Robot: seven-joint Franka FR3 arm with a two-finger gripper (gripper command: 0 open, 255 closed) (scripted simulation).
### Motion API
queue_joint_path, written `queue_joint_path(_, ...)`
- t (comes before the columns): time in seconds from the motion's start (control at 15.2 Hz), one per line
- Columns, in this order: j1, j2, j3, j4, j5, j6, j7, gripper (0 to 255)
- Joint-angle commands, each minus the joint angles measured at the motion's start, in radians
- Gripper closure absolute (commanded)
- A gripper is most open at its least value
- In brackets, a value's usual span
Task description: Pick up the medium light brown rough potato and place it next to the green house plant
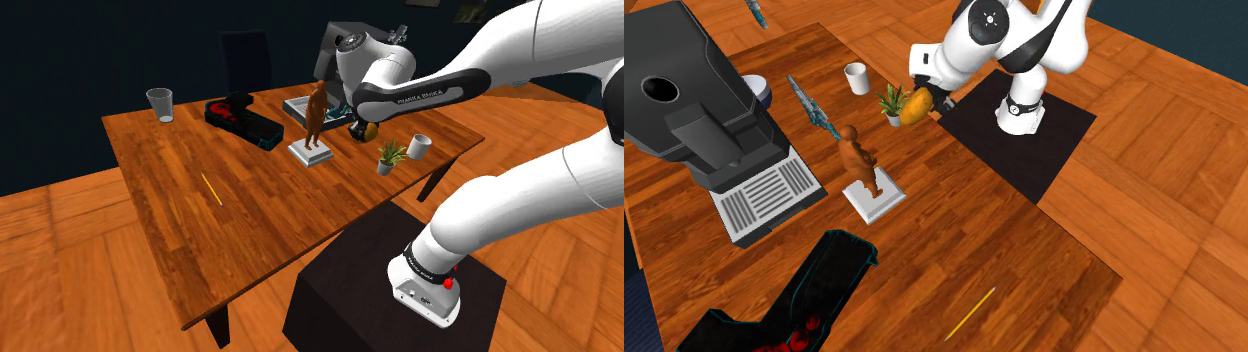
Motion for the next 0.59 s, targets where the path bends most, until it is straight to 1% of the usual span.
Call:
queue_joint_path(0.0, -0.005, -0.007, -0.007, -0.026, -0.01, 0.021, 0.005, 255)
queue_joint_path(0.53, -0.017, 0.059, -0.008, -0.079, -0.051, 0.121, 0.076, 255)
